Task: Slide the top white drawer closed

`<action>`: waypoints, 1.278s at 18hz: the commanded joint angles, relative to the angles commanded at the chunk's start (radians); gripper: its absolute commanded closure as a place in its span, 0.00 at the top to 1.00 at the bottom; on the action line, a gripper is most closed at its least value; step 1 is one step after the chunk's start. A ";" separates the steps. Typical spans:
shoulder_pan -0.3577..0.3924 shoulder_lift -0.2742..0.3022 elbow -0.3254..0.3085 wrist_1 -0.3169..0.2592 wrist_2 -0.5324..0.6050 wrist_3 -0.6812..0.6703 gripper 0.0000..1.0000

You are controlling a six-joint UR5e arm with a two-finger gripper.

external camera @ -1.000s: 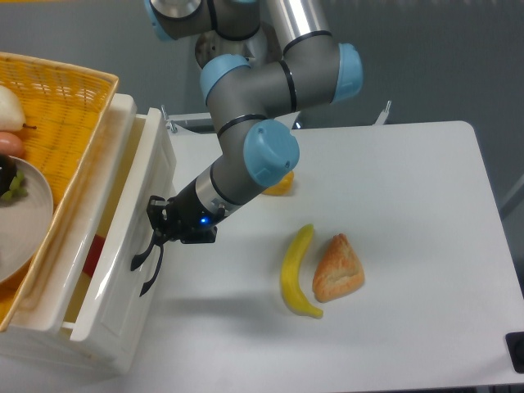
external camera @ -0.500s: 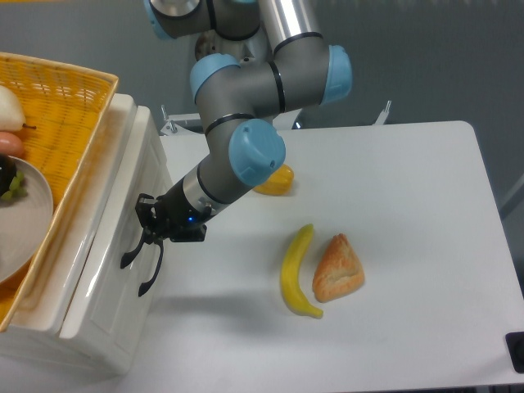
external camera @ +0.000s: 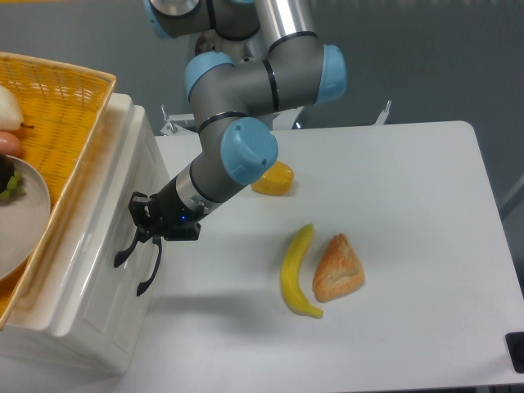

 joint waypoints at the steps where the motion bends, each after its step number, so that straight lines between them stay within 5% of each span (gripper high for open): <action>1: -0.002 -0.002 0.000 0.000 0.000 0.000 0.04; 8: -0.002 -0.005 0.000 0.008 0.008 -0.005 0.05; 11: 0.012 -0.005 0.003 0.009 0.023 0.000 0.17; 17: 0.147 0.024 0.017 0.011 0.055 0.008 0.31; 23: 0.254 0.028 0.040 0.067 0.225 0.006 0.49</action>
